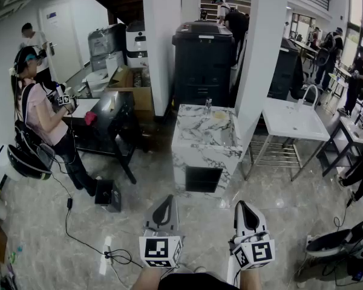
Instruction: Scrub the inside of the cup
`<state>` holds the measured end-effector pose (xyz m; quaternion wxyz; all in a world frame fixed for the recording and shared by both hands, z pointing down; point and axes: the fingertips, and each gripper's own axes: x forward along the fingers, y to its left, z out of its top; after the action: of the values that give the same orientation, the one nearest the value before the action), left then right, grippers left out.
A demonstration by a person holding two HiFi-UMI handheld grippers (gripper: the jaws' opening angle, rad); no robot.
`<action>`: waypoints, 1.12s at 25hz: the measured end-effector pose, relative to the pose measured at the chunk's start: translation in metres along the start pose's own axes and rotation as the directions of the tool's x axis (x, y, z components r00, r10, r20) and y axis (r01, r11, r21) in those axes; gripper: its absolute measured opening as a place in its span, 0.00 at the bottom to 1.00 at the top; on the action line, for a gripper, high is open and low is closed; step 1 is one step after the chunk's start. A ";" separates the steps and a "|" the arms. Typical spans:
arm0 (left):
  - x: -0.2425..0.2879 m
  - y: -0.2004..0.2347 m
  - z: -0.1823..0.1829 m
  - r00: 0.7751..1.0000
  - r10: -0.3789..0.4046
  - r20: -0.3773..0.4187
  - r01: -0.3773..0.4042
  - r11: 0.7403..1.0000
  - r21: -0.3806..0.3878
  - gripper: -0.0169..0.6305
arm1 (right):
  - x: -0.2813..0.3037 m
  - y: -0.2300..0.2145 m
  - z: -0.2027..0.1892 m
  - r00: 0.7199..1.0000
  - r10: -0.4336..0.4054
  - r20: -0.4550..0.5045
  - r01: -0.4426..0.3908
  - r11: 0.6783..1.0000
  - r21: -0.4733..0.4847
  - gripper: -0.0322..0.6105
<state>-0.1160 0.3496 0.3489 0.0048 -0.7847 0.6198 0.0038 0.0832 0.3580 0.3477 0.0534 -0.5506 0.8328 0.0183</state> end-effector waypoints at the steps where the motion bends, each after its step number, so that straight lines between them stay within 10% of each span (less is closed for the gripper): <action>1: 0.001 -0.002 0.000 1.000 -0.001 -0.001 0.001 1.000 0.000 0.05 | 0.000 -0.002 0.000 1.000 -0.001 0.000 0.001 1.000 -0.001 0.06; 28: 0.022 0.002 -0.026 0.998 0.019 -0.058 -0.020 1.000 -0.009 0.05 | 0.009 -0.027 -0.021 1.000 -0.017 -0.025 0.018 0.999 0.044 0.06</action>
<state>-0.1130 0.3271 0.3748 -0.0172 -0.7784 0.6273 -0.0160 0.1032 0.3368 0.3685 0.0554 -0.5568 0.8287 -0.0076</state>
